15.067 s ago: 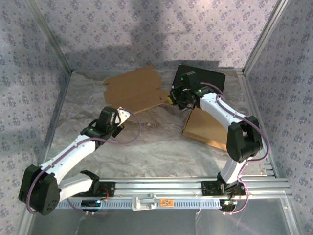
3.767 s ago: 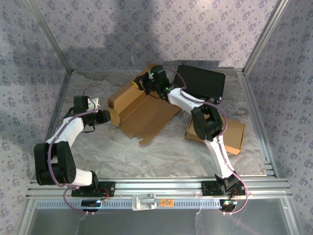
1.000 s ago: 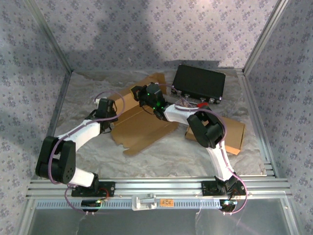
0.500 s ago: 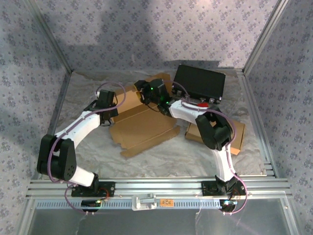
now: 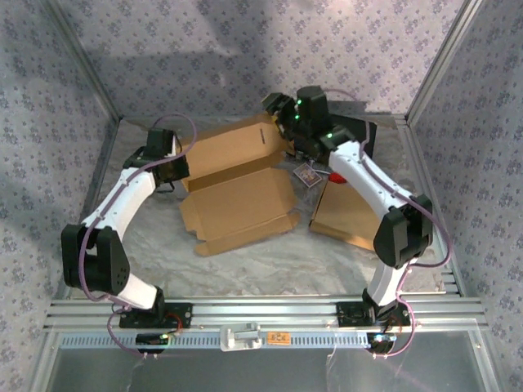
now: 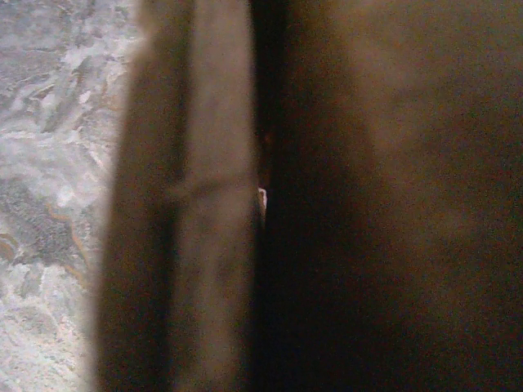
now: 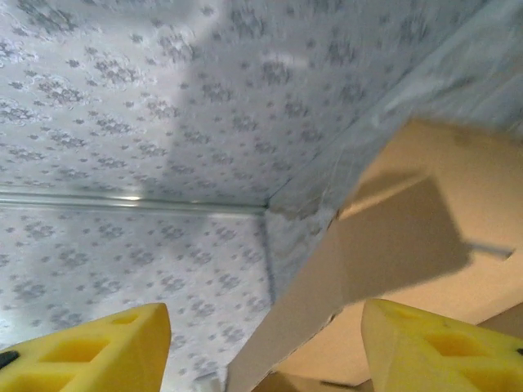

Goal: Fold the paper box

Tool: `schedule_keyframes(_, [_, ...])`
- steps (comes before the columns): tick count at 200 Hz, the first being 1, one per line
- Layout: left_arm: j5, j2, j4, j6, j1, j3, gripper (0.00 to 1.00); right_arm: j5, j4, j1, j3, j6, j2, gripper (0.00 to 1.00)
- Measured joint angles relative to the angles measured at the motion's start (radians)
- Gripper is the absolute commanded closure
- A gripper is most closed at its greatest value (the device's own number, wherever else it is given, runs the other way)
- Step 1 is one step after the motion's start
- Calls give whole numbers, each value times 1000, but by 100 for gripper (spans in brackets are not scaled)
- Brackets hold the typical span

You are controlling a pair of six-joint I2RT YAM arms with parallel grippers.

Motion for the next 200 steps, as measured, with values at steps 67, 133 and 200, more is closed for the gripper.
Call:
schedule_keyframes(67, [58, 20, -89, 0, -1, 51, 100, -5, -257, -21, 315, -164, 124, 40])
schedule_keyframes(133, [72, 50, -111, 7, -1, 81, 100, -18, -440, 3, 414, -216, 274, 41])
schedule_keyframes(200, [98, 84, -138, 15, -1, 137, 100, -122, -398, -4, 411, -213, 274, 41])
